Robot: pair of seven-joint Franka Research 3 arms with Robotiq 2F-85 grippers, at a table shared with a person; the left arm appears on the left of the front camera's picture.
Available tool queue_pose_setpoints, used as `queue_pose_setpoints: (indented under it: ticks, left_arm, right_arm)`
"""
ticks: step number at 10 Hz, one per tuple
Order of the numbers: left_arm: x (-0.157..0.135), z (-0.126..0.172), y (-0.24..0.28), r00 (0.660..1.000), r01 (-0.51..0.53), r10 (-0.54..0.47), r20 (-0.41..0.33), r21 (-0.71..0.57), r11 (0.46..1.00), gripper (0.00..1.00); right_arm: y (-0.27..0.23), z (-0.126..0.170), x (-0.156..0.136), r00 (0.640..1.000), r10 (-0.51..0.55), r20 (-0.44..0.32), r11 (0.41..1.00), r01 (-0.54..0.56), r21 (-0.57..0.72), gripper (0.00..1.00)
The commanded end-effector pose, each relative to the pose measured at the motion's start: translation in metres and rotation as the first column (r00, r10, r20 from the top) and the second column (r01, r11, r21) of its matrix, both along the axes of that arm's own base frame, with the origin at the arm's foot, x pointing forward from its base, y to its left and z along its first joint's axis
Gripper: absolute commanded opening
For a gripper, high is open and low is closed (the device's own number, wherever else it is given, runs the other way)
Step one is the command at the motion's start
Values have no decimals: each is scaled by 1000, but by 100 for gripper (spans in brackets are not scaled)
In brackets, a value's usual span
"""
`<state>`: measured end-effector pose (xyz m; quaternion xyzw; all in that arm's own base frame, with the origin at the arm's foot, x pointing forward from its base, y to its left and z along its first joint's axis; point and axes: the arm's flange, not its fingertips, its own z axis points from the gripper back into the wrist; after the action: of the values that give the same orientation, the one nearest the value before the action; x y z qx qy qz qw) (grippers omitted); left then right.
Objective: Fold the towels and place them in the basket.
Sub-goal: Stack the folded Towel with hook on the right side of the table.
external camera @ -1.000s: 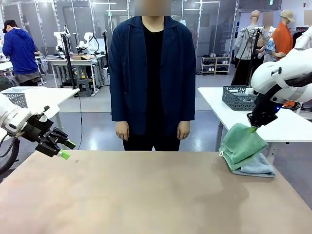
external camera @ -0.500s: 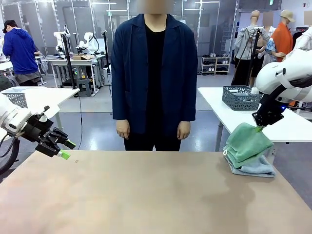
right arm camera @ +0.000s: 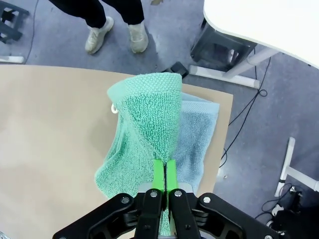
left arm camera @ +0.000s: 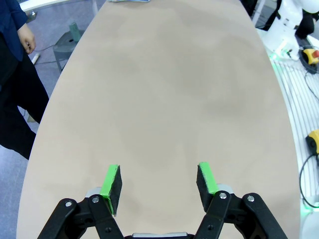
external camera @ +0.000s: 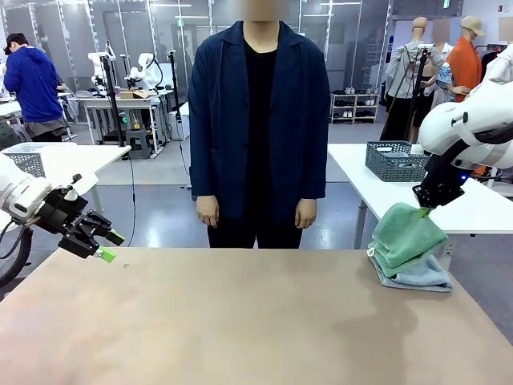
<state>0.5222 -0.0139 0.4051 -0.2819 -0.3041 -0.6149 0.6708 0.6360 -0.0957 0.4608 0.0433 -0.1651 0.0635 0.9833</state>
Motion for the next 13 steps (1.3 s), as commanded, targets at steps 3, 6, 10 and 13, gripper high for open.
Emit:
queue_pose_setpoints:
  ticks: [3,6,10,13]
  left_arm:
    - [0,1,-1,1000,-4,4,4,6,1000,77]
    - [0,1,-1,1000,-4,4,4,6,1000,77]
    - [0,1,-1,1000,-4,4,4,6,1000,77]
    - [0,1,-1,1000,-4,4,4,6,1000,77]
  right_arm:
    - [-32,-32,14,999,5,-39,999,-4,46,2]
    - [-63,-70,24,996,-42,-79,997,47,64,2]
    - [-75,-89,25,989,-64,-136,991,79,107,4]
    - [-79,-74,18,990,-19,-138,988,39,146,42]
